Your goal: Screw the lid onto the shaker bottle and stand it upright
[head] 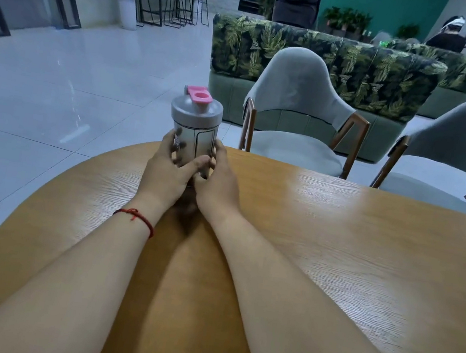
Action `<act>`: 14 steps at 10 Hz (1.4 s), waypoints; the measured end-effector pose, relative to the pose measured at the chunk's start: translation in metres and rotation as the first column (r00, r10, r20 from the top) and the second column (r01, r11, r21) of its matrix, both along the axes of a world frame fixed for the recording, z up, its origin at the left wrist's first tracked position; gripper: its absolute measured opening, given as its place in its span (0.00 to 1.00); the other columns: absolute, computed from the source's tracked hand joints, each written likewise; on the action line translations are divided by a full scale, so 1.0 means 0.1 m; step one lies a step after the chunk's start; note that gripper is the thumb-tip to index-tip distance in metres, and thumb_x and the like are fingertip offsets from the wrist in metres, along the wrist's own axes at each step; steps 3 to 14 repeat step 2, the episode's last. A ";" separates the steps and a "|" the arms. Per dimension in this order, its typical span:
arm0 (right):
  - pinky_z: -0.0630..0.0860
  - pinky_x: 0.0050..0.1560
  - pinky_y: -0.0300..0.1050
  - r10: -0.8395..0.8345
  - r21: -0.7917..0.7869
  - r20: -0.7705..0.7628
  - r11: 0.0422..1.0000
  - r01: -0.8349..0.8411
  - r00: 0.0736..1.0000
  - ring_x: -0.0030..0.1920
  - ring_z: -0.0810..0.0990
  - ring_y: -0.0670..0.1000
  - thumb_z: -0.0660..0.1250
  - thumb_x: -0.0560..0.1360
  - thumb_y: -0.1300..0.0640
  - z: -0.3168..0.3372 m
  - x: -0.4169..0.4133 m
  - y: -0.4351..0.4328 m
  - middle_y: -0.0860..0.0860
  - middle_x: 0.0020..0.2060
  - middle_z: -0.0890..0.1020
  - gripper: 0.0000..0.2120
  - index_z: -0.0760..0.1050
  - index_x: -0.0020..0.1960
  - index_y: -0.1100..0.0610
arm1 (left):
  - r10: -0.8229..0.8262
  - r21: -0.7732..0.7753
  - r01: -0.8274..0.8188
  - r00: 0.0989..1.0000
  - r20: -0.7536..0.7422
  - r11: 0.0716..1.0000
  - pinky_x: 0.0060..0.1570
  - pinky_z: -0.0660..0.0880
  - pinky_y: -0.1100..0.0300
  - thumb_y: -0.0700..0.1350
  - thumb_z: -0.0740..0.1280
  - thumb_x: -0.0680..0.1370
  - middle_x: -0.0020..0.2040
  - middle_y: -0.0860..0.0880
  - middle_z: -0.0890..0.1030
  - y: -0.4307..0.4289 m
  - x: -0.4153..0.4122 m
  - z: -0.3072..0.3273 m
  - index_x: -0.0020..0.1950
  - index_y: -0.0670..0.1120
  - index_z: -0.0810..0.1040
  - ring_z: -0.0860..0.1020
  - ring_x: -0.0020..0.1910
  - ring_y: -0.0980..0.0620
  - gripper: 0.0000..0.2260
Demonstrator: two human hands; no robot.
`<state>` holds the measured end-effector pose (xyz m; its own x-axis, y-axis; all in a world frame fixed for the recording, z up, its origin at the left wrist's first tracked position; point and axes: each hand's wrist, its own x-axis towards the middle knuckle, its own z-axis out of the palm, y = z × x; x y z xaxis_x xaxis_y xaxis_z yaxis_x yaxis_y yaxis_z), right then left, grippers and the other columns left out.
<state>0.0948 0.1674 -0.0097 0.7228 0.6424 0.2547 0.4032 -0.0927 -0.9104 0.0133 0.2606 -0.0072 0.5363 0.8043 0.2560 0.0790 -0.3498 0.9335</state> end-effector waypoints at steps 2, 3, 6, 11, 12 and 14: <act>0.79 0.70 0.53 -0.023 -0.147 -0.086 0.989 0.010 0.996 0.71 0.80 0.55 0.73 0.71 0.51 -0.06 -0.10 -0.19 0.52 0.76 0.77 0.50 0.52 0.87 0.42 | 0.073 -0.030 -0.082 0.971 -0.228 0.996 0.79 0.71 0.43 0.64 0.85 0.68 0.87 0.39 0.67 -0.03 -0.14 -0.15 0.91 0.46 0.52 0.72 0.82 0.40 0.63; 0.79 0.70 0.53 -0.023 -0.147 -0.086 0.989 0.010 0.996 0.71 0.80 0.55 0.73 0.71 0.51 -0.06 -0.10 -0.19 0.52 0.76 0.77 0.50 0.52 0.87 0.42 | 0.073 -0.030 -0.082 0.971 -0.228 0.996 0.79 0.71 0.43 0.64 0.85 0.68 0.87 0.39 0.67 -0.03 -0.14 -0.15 0.91 0.46 0.52 0.72 0.82 0.40 0.63; 0.79 0.70 0.53 -0.023 -0.147 -0.086 0.989 0.010 0.996 0.71 0.80 0.55 0.73 0.71 0.51 -0.06 -0.10 -0.19 0.52 0.76 0.77 0.50 0.52 0.87 0.42 | 0.073 -0.030 -0.082 0.971 -0.228 0.996 0.79 0.71 0.43 0.64 0.85 0.68 0.87 0.39 0.67 -0.03 -0.14 -0.15 0.91 0.46 0.52 0.72 0.82 0.40 0.63; 0.79 0.70 0.53 -0.023 -0.147 -0.086 0.989 0.010 0.996 0.71 0.80 0.55 0.73 0.71 0.51 -0.06 -0.10 -0.19 0.52 0.76 0.77 0.50 0.52 0.87 0.42 | 0.073 -0.030 -0.082 0.971 -0.228 0.996 0.79 0.71 0.43 0.64 0.85 0.68 0.87 0.39 0.67 -0.03 -0.14 -0.15 0.91 0.46 0.52 0.72 0.82 0.40 0.63; 0.79 0.70 0.53 -0.023 -0.147 -0.086 0.989 0.010 0.996 0.71 0.80 0.55 0.73 0.71 0.51 -0.06 -0.10 -0.19 0.52 0.76 0.77 0.50 0.52 0.87 0.42 | 0.073 -0.030 -0.082 0.971 -0.228 0.996 0.79 0.71 0.43 0.64 0.85 0.68 0.87 0.39 0.67 -0.03 -0.14 -0.15 0.91 0.46 0.52 0.72 0.82 0.40 0.63; 0.79 0.70 0.53 -0.023 -0.147 -0.086 0.989 0.010 0.996 0.71 0.80 0.55 0.73 0.71 0.51 -0.06 -0.10 -0.19 0.52 0.76 0.77 0.50 0.52 0.87 0.42 | 0.073 -0.030 -0.082 0.971 -0.228 0.996 0.79 0.71 0.43 0.64 0.85 0.68 0.87 0.39 0.67 -0.03 -0.14 -0.15 0.91 0.46 0.52 0.72 0.82 0.40 0.63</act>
